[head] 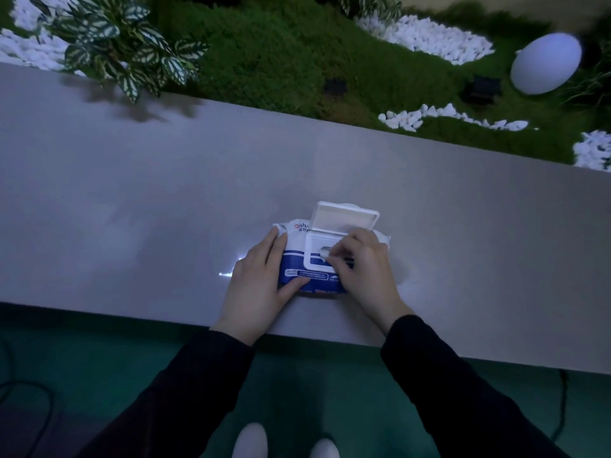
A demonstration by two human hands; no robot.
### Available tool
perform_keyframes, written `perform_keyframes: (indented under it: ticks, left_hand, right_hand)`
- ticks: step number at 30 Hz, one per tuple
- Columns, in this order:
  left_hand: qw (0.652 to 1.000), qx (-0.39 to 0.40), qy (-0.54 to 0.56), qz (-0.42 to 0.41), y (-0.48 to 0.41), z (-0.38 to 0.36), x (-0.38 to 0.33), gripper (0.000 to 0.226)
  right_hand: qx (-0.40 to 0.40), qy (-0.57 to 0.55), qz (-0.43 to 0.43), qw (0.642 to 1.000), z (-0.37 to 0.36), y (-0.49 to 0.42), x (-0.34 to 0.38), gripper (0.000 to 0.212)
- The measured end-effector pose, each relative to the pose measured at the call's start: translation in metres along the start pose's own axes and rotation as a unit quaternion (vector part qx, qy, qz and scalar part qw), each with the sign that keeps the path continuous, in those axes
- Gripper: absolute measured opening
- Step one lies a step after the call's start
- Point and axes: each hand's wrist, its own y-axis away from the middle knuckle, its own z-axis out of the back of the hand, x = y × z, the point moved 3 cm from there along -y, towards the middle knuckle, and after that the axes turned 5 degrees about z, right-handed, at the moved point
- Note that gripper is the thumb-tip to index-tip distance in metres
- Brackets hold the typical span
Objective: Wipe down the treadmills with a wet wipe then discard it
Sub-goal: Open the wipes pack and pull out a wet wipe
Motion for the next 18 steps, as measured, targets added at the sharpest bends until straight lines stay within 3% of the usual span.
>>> perform_keyframes:
  ticks: [10,18]
  left_hand:
    - [1.0,-0.006,-0.01,0.008,0.001,0.003,-0.002,0.084]
    - [1.0,0.014,-0.005,0.022,0.0,0.008,-0.004,0.091]
  right_hand:
    - [-0.055,-0.123,-0.061,0.989,0.025,0.003,0.012,0.013]
    - [-0.127,-0.191,-0.041,0.973,0.072,0.011,0.023,0.006]
